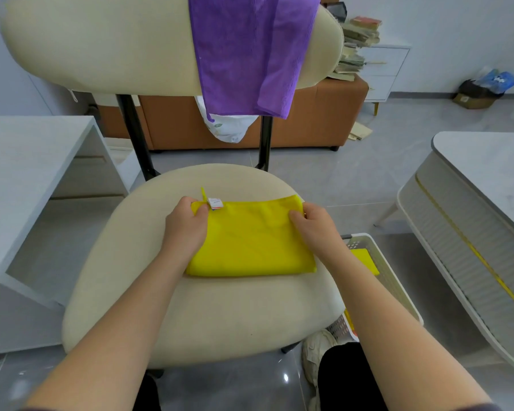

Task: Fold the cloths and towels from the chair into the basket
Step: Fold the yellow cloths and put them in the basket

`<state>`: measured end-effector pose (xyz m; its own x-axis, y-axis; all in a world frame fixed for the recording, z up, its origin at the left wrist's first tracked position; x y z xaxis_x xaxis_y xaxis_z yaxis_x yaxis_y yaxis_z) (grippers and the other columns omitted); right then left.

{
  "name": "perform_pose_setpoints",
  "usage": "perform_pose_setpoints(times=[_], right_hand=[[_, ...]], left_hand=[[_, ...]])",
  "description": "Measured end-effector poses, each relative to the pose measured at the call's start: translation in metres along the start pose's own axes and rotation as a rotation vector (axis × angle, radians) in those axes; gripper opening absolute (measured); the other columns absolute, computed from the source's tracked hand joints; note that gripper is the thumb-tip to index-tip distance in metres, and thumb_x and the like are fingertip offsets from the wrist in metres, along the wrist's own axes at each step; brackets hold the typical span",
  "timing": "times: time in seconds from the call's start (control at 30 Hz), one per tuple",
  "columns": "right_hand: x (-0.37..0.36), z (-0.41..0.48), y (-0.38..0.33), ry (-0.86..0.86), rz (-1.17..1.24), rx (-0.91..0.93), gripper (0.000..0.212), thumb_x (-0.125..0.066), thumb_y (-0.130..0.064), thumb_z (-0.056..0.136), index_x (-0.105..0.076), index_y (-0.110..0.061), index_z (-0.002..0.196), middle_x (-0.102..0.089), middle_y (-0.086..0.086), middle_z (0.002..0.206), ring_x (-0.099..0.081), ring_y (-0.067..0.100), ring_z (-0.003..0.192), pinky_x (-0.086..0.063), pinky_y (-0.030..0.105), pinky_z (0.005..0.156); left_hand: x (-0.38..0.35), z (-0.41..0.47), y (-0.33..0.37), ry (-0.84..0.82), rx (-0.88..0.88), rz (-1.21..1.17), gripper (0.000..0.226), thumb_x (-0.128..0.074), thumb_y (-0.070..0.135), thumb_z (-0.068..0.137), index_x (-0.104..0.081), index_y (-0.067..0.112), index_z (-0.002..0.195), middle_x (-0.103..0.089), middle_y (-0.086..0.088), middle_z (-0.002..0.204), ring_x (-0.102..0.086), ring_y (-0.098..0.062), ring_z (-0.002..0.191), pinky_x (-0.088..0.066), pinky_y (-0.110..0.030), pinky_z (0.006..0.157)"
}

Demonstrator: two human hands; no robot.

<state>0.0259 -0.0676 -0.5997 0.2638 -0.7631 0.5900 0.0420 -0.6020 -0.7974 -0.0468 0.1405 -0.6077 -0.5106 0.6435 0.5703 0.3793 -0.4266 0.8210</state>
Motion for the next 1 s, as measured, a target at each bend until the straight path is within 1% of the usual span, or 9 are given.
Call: perform_pose_setpoints(times=[0.13, 0.23, 0.33, 0.5, 0.6, 0.67, 0.73, 0.87, 1.0], right_hand=[[-0.006, 0.013, 0.0, 0.06, -0.18, -0.021, 0.035, -0.044, -0.018, 0.096, -0.034, -0.016, 0.062, -0.046, 0.005, 0.068, -0.045, 0.027, 0.076, -0.029, 0.031, 0.062], [-0.008, 0.017, -0.001, 0.071, -0.216, -0.038, 0.03, -0.043, -0.02, 0.096, -0.04, -0.013, 0.068, -0.056, 0.017, 0.087, -0.05, 0.032, 0.085, -0.032, 0.031, 0.068], [-0.008, 0.017, -0.002, 0.057, -0.221, -0.032, 0.025, -0.043, -0.02, 0.097, -0.043, -0.012, 0.073, -0.055, 0.015, 0.087, -0.047, 0.029, 0.082, -0.033, 0.031, 0.068], [0.0, 0.013, -0.004, 0.027, -0.115, 0.01, 0.017, -0.045, -0.017, 0.095, -0.049, -0.008, 0.081, -0.045, 0.004, 0.069, -0.044, 0.024, 0.074, -0.028, 0.032, 0.055], [0.012, 0.006, -0.003, 0.018, -0.04, 0.051, 0.014, -0.049, -0.012, 0.093, -0.055, -0.014, 0.105, -0.057, 0.003, 0.092, -0.051, 0.022, 0.087, -0.035, 0.028, 0.064], [0.019, -0.004, -0.005, 0.036, -0.096, 0.193, 0.044, -0.056, -0.01, 0.09, -0.045, -0.019, 0.132, -0.053, 0.001, 0.123, -0.05, 0.016, 0.111, -0.036, 0.022, 0.086], [0.021, -0.017, -0.014, 0.081, -0.159, 0.451, 0.055, -0.063, -0.012, 0.086, -0.042, -0.02, 0.137, -0.048, -0.001, 0.134, -0.043, 0.012, 0.124, -0.03, 0.018, 0.099], [0.012, -0.038, -0.029, 0.056, -0.035, 0.831, 0.024, -0.067, -0.016, 0.082, -0.065, -0.015, 0.106, -0.059, 0.0, 0.121, -0.053, 0.015, 0.118, -0.043, 0.033, 0.099], [0.005, -0.043, -0.027, -0.001, -0.035, 0.934, 0.015, -0.067, -0.025, 0.083, -0.068, -0.014, 0.093, -0.061, -0.002, 0.117, -0.053, 0.018, 0.118, -0.046, 0.04, 0.093]], left_hand=[[-0.004, 0.009, 0.001, -0.02, 0.024, 0.048, 0.028, -0.047, 0.024, 0.095, -0.054, 0.005, 0.116, -0.058, -0.014, 0.115, -0.051, -0.031, 0.106, -0.035, -0.032, 0.078], [-0.002, 0.014, 0.001, -0.105, 0.111, -0.068, 0.023, -0.05, 0.03, 0.093, -0.059, 0.011, 0.103, -0.058, -0.009, 0.101, -0.053, -0.027, 0.093, -0.037, -0.031, 0.073], [0.001, 0.014, 0.002, -0.202, 0.152, -0.235, 0.012, -0.054, 0.021, 0.089, -0.062, 0.019, 0.08, -0.062, -0.009, 0.087, -0.058, -0.027, 0.082, -0.045, -0.033, 0.071], [0.006, 0.01, 0.007, -0.223, 0.022, -0.179, 0.016, -0.06, 0.012, 0.087, -0.055, 0.025, 0.078, -0.057, 0.001, 0.078, -0.052, -0.014, 0.07, -0.041, -0.028, 0.062], [0.013, 0.004, 0.016, -0.212, -0.136, -0.23, 0.021, -0.069, 0.009, 0.082, -0.055, 0.023, 0.075, -0.054, 0.004, 0.071, -0.045, -0.005, 0.061, -0.037, -0.014, 0.053], [0.018, -0.004, 0.023, -0.234, -0.25, -0.233, 0.024, -0.073, 0.009, 0.078, -0.053, 0.02, 0.073, -0.052, 0.004, 0.068, -0.043, -0.001, 0.055, -0.035, -0.009, 0.049], [0.019, -0.014, 0.03, -0.28, -0.332, -0.227, 0.025, -0.077, 0.013, 0.073, -0.053, 0.02, 0.071, -0.051, 0.005, 0.067, -0.042, 0.0, 0.053, -0.035, -0.011, 0.05], [0.011, -0.031, 0.036, -0.357, -0.377, -0.265, 0.024, -0.073, 0.019, 0.066, -0.049, 0.02, 0.069, -0.049, 0.005, 0.064, -0.039, -0.007, 0.056, -0.034, -0.022, 0.052], [0.002, -0.037, 0.037, -0.396, -0.369, -0.237, 0.032, -0.076, 0.009, 0.069, -0.045, 0.016, 0.071, -0.045, 0.002, 0.063, -0.036, -0.011, 0.057, -0.032, -0.028, 0.053]])
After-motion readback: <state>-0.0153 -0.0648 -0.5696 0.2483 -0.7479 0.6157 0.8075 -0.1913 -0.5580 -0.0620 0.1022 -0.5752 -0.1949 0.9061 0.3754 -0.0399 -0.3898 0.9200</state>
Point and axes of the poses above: each hand's wrist, its own z-axis towards the middle knuckle, its own x-axis out of the back of the hand, y = z × x, the point moved 1 cm from there along z, towards the middle knuckle
